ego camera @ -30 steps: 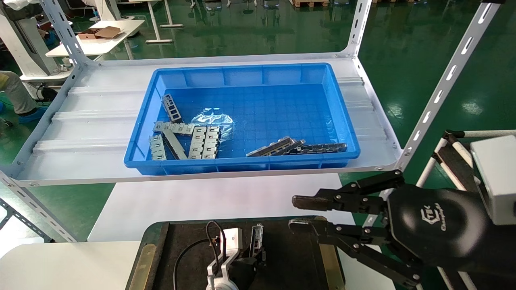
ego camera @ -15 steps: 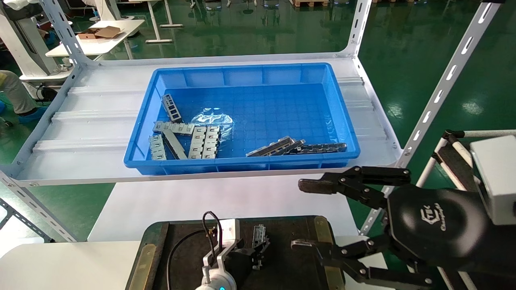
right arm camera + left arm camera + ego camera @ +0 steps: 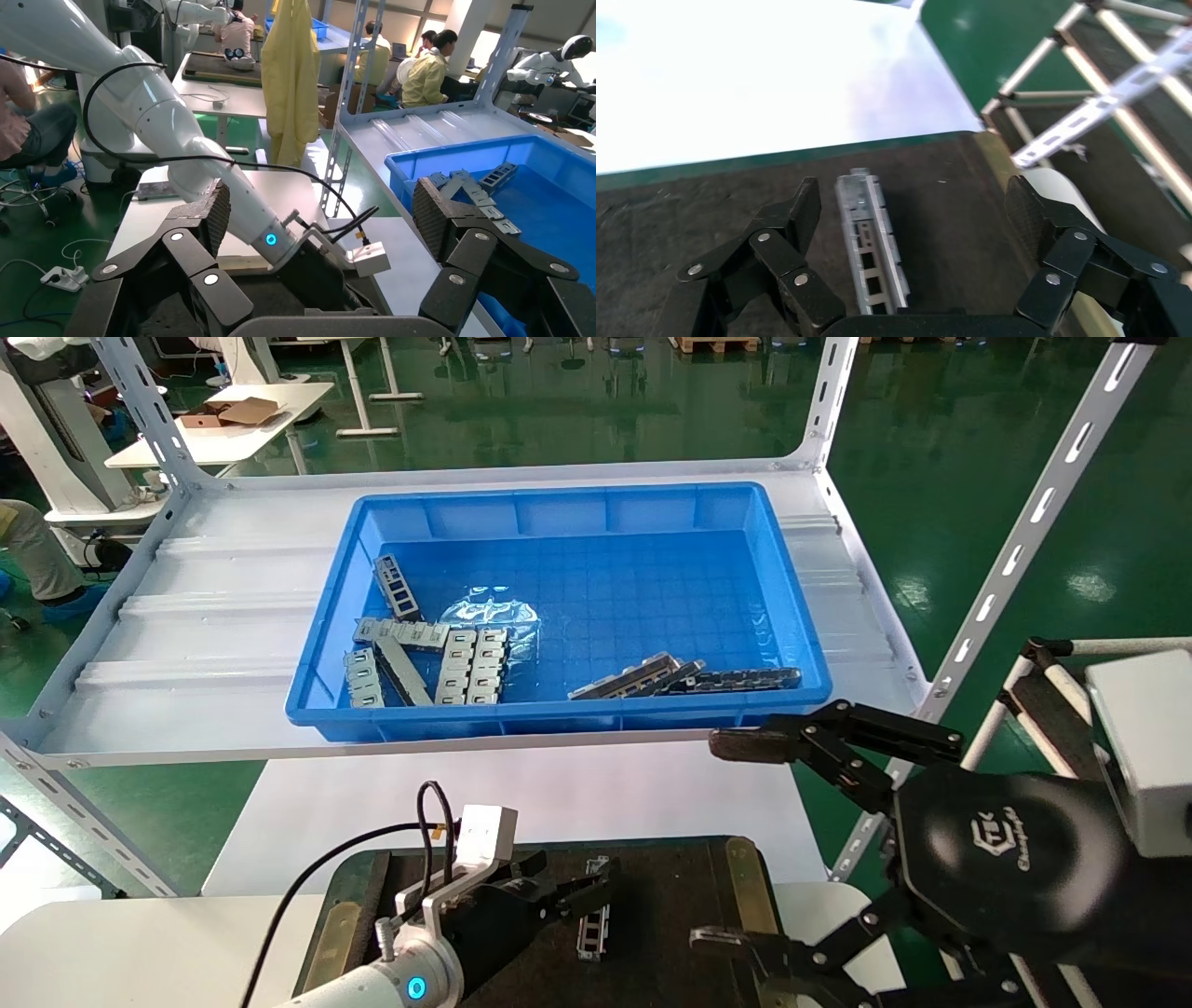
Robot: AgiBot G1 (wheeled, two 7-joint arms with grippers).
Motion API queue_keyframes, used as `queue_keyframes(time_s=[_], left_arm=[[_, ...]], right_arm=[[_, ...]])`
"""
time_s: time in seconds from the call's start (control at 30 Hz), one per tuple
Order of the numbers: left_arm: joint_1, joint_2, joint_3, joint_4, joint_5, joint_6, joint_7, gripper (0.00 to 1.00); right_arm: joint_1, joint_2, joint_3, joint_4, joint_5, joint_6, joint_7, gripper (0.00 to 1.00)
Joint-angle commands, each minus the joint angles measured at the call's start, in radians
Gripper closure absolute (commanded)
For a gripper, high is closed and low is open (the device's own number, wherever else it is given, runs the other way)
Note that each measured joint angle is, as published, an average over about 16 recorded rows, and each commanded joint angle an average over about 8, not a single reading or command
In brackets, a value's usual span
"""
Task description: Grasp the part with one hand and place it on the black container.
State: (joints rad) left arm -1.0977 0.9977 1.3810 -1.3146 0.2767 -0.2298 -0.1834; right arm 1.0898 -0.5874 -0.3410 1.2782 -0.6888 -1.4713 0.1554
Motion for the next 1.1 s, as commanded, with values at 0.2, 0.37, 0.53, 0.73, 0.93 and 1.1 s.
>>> queue_keyframes(time_s=[0.2,0.37,0.53,0.73,0.93,1.1], left_arm=[[-0.014,-0.109,-0.031,0.003,0.036,0.202,0.022,0.00],[-0.015,-0.171,-0.070,0.014,0.061,0.341,0.055,0.00],[-0.011,-0.228,-0.124,0.047,0.066,0.511,0.101,0.00],[-0.001,-0.282,-0.188,0.120,0.052,0.742,0.181,0.00],[-0.004,-0.321,-0.227,0.199,0.035,0.972,0.255,0.00],[-0.018,-0.343,-0.238,0.268,0.030,1.128,0.287,0.00]], right_arm=[[0.000,0.000,0.000,0.000,0.000,0.000,0.000,0.00],[0.000,0.000,0.000,0.000,0.000,0.000,0.000,0.00],[0.000,0.000,0.000,0.000,0.000,0.000,0.000,0.00],[0.000,0.000,0.000,0.000,0.000,0.000,0.000,0.00],[0.000,0.000,-0.001,0.000,0.000,0.000,0.000,0.00],[0.000,0.000,-0.001,0.000,0.000,0.000,0.000,0.00]])
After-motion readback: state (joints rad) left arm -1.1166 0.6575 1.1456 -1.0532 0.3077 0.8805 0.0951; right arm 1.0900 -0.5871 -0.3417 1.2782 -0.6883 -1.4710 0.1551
